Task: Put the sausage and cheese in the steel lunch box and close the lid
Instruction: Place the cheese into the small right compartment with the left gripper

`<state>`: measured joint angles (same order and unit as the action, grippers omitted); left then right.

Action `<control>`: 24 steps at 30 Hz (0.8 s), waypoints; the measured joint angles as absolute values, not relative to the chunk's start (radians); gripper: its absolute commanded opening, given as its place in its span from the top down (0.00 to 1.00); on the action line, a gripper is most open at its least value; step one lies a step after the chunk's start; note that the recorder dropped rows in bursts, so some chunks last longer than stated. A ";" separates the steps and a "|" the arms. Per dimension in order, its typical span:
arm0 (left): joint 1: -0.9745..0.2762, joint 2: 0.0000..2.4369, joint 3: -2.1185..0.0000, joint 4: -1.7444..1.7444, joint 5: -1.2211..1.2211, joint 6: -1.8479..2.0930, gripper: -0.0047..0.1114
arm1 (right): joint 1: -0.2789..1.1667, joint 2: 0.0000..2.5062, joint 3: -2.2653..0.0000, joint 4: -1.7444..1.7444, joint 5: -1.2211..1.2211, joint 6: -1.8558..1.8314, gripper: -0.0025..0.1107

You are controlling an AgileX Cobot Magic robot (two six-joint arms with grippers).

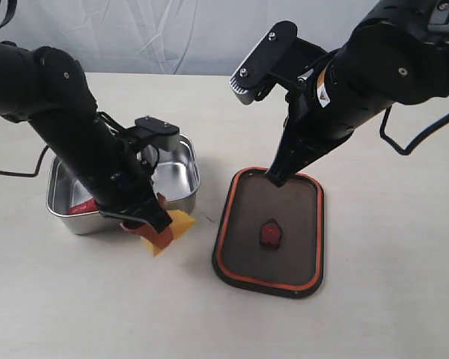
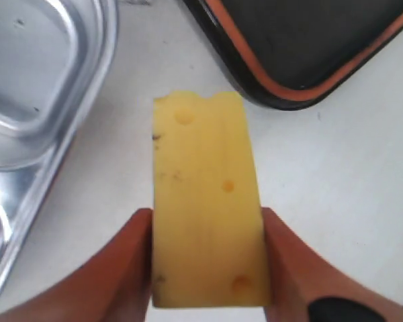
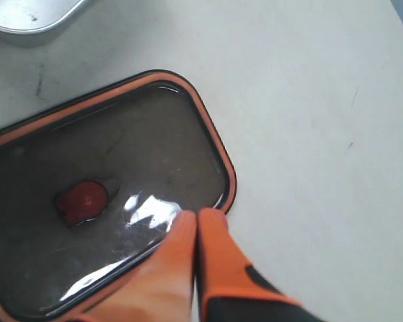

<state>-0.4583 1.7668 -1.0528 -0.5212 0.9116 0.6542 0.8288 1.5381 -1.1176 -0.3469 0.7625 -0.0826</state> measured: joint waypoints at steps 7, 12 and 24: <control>-0.458 1.706 -1.053 -0.455 0.784 0.654 0.96 | 0.829 1.538 -1.118 -0.360 0.762 -0.074 0.98; -0.458 1.688 -1.071 -0.437 0.657 0.654 0.96 | 0.829 1.538 -1.118 -0.360 0.762 -0.074 0.98; -0.458 1.740 -1.105 -0.368 0.512 0.654 0.96 | 0.829 1.538 -1.118 -0.364 0.762 -0.072 0.98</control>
